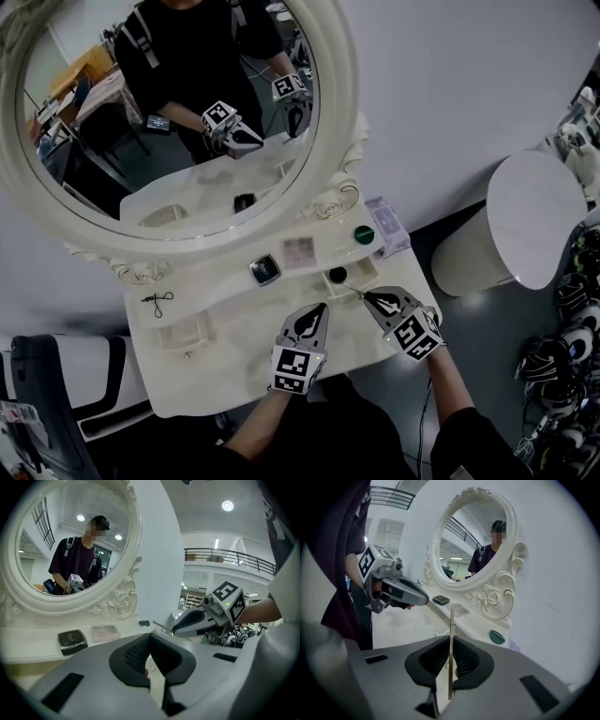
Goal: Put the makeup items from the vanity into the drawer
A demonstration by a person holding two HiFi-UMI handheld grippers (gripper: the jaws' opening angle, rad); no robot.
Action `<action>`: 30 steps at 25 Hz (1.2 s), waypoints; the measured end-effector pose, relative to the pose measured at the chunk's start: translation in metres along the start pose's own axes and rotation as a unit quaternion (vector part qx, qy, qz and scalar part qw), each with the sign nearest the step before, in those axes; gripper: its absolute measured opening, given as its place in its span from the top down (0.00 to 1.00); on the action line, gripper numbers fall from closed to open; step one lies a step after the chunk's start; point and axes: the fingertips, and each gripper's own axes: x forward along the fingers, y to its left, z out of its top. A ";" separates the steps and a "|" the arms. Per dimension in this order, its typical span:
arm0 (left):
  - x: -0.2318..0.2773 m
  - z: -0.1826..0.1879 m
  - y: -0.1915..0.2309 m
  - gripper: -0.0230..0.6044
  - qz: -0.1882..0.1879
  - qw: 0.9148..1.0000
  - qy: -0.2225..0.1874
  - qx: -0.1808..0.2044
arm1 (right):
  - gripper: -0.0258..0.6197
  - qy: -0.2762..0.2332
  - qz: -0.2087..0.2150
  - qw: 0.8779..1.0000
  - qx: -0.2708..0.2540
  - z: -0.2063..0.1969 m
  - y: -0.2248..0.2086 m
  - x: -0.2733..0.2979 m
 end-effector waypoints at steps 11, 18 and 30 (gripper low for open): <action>0.038 -0.012 0.017 0.94 0.003 1.000 0.019 -0.010 | 0.89 0.089 0.022 0.987 -0.133 -0.027 -0.028 0.039; 0.052 -0.021 0.026 0.94 0.005 0.999 0.027 -0.018 | 0.89 0.124 0.050 0.973 -0.189 -0.042 -0.037 0.062; 0.049 -0.028 0.031 0.94 0.014 0.999 0.030 -0.026 | 0.88 0.114 0.050 0.974 -0.189 -0.042 -0.034 0.070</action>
